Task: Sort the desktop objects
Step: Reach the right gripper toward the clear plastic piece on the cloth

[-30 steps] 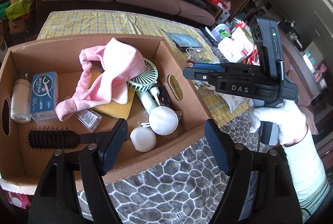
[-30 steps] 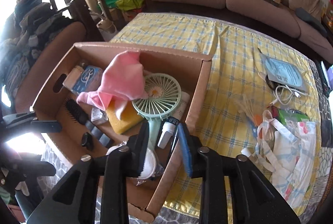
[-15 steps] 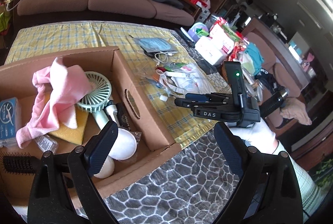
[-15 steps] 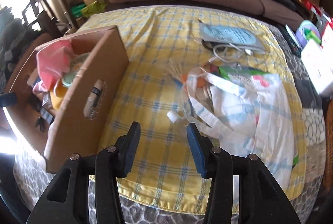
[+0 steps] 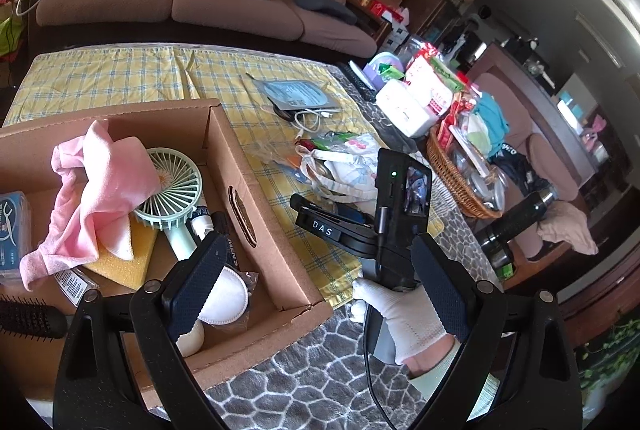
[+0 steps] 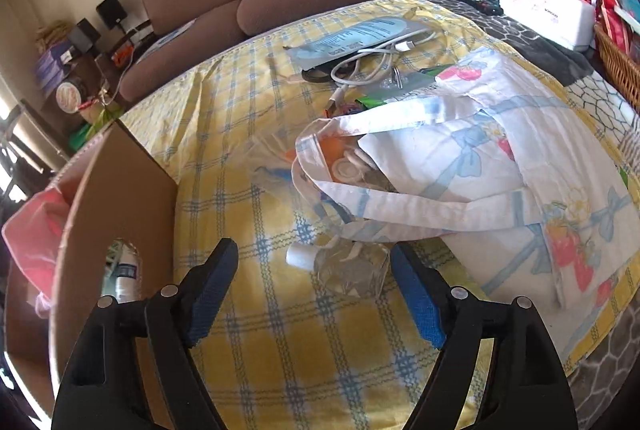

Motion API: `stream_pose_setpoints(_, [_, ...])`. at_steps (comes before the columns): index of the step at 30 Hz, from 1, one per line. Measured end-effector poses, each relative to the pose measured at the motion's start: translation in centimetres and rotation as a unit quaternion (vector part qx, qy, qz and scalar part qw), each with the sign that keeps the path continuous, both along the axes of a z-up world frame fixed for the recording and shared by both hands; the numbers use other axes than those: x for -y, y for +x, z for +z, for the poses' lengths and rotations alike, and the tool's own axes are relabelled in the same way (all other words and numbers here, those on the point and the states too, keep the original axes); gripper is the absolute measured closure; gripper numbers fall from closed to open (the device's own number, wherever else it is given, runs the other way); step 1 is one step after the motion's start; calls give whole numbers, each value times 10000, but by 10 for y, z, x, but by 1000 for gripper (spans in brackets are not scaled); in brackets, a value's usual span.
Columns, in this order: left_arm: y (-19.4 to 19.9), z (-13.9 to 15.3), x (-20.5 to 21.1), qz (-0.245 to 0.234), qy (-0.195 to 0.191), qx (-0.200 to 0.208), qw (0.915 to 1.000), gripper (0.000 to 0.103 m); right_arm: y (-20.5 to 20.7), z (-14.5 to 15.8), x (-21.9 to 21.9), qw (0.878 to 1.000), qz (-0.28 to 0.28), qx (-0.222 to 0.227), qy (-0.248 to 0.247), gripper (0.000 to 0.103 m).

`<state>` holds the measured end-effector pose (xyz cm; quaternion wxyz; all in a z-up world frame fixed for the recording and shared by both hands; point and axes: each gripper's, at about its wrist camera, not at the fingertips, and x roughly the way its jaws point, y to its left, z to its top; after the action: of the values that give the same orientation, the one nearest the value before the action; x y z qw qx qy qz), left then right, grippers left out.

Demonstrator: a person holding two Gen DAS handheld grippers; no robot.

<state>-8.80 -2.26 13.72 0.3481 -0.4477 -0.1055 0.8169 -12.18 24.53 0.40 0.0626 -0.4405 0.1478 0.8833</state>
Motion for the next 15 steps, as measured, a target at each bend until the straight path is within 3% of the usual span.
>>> stream_pose_setpoints(2, [1, 0, 3, -23, 2, 10, 10000, 10, 3, -2, 3, 9991, 146, -89, 383, 45])
stream_pose_setpoints(4, [1, 3, 3, -76, -64, -51, 9999, 10, 6, 0, -3, 9991, 290, -113, 297, 45])
stream_pose_setpoints(10, [-5, 11, -17, -346, -252, -100, 9990, 10, 42, 32, -31, 9943, 606, -577, -666, 45])
stream_pose_setpoints(15, [-22, 9, -63, -476, -23, 370, 9982, 10, 75, 72, -58, 9869, 762, -1039, -971, 45])
